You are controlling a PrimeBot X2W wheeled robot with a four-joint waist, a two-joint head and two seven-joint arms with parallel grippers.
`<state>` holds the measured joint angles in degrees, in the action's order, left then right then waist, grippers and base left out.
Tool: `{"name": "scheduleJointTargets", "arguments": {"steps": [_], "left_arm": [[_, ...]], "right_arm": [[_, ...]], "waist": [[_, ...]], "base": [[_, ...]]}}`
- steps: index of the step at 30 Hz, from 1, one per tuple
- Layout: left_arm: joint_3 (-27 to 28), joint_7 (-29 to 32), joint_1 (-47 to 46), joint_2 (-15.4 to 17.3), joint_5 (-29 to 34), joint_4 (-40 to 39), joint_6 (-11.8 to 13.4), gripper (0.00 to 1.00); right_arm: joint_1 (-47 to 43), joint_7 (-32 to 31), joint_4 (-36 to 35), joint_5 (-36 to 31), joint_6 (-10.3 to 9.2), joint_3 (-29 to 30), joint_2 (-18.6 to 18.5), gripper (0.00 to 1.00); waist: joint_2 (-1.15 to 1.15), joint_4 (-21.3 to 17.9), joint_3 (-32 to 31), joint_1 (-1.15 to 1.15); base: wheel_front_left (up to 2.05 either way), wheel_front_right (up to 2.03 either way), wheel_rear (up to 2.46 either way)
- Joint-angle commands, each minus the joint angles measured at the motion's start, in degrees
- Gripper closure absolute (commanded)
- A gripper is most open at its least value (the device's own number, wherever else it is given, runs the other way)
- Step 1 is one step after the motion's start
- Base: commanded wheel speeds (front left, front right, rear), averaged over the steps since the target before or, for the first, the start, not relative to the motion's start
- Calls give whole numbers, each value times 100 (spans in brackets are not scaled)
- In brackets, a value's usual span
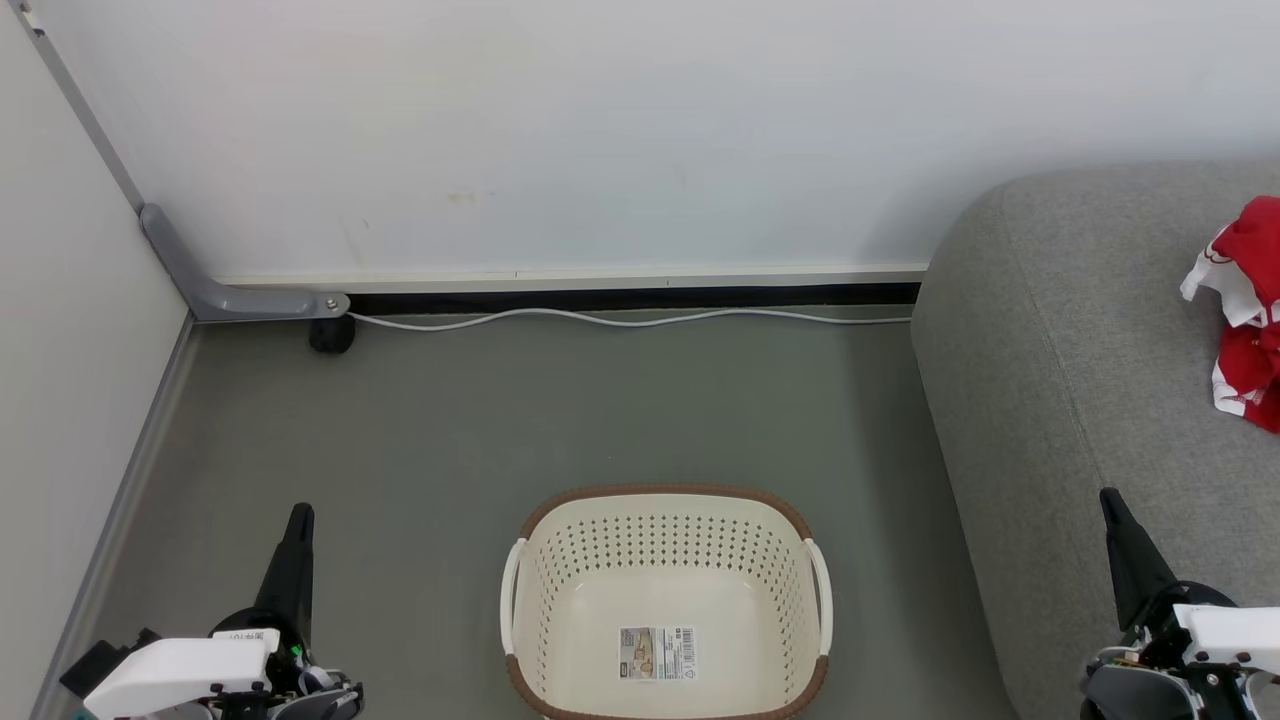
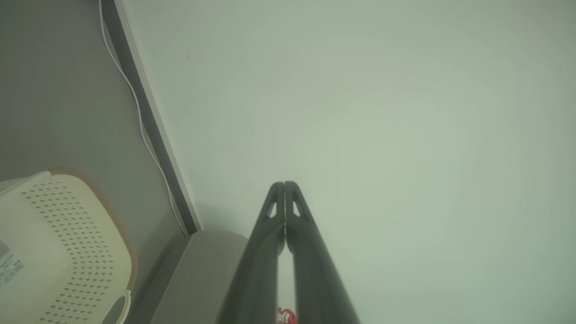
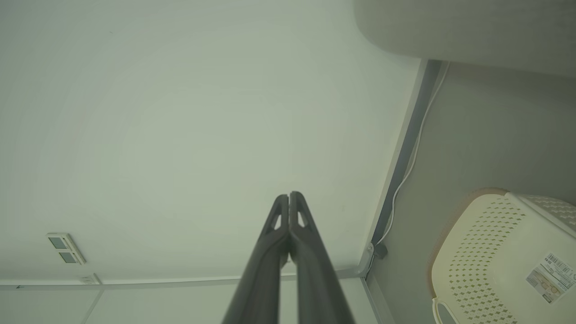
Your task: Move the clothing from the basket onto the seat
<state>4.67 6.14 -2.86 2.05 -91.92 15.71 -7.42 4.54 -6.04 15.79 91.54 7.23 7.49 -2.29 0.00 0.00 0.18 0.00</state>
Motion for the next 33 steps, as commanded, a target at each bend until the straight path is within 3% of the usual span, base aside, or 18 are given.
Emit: {"name": "scheduleJointTargets", "arguments": {"steps": [1,33], "left_arm": [[185,35,-333,83,-25,-166,-7,100],[184,35,-333,83,-25,-166,-7,100]], "right_arm": [[164,-45,-177,62,25,-97,-59,100],[164,-45,-177,63,25,-97,-59,100]], "waist": [[0,0,0,0],[0,0,0,0]], "base": [[0,0,0],[0,0,0]]}}
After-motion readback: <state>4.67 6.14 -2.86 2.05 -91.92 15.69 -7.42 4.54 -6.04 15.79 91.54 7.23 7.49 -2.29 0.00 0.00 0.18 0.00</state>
